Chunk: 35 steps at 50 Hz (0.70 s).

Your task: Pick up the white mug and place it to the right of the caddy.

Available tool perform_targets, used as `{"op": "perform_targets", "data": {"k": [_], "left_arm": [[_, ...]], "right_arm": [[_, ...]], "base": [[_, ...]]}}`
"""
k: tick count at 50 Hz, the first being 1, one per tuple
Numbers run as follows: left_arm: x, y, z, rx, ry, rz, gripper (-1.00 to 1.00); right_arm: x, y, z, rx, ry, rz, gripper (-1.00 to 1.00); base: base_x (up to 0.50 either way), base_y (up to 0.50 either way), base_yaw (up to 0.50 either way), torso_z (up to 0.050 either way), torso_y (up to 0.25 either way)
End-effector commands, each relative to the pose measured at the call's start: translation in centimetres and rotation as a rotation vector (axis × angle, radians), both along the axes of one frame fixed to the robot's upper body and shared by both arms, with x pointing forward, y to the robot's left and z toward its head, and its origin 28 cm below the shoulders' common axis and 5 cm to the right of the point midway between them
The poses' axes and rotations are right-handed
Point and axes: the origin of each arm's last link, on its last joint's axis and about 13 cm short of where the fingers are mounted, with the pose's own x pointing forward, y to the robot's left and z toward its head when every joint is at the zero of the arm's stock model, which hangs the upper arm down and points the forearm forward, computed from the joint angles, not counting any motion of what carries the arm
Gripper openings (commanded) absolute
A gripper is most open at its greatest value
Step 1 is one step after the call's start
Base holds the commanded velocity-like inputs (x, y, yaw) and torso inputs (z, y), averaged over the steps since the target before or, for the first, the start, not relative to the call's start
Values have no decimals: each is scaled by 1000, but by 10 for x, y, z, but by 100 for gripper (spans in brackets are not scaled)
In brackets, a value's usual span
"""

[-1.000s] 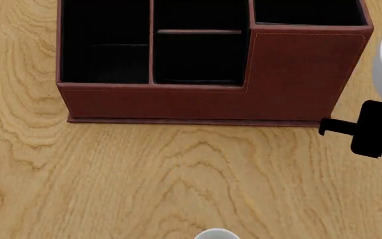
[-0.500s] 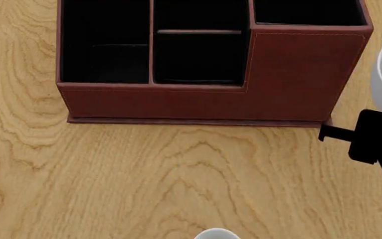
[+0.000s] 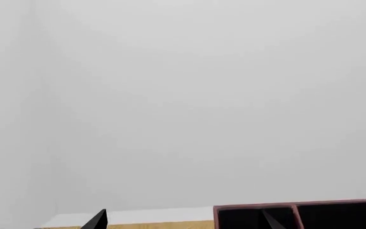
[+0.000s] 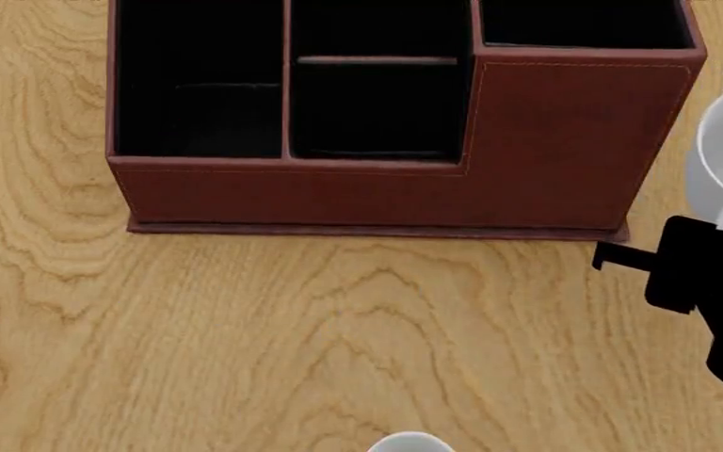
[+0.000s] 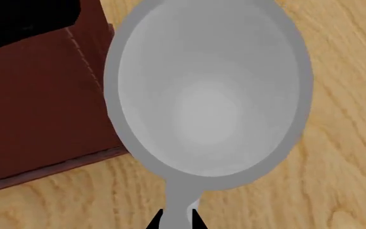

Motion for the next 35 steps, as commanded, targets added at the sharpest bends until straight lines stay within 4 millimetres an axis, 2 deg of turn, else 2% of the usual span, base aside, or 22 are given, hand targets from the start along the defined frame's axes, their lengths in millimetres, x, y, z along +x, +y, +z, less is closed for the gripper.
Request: {"op": "perform_targets", "data": {"k": [1, 35], "left_arm": [[1, 0, 0, 1, 2, 3, 100], [1, 1, -2, 0, 9, 15, 100]], "right_arm": [[10, -2, -2, -14, -1, -2, -100], [27, -3, -14, 9, 32, -25, -100]], "base": [[0, 0, 0, 0, 0], [0, 0, 0, 0, 1]]}}
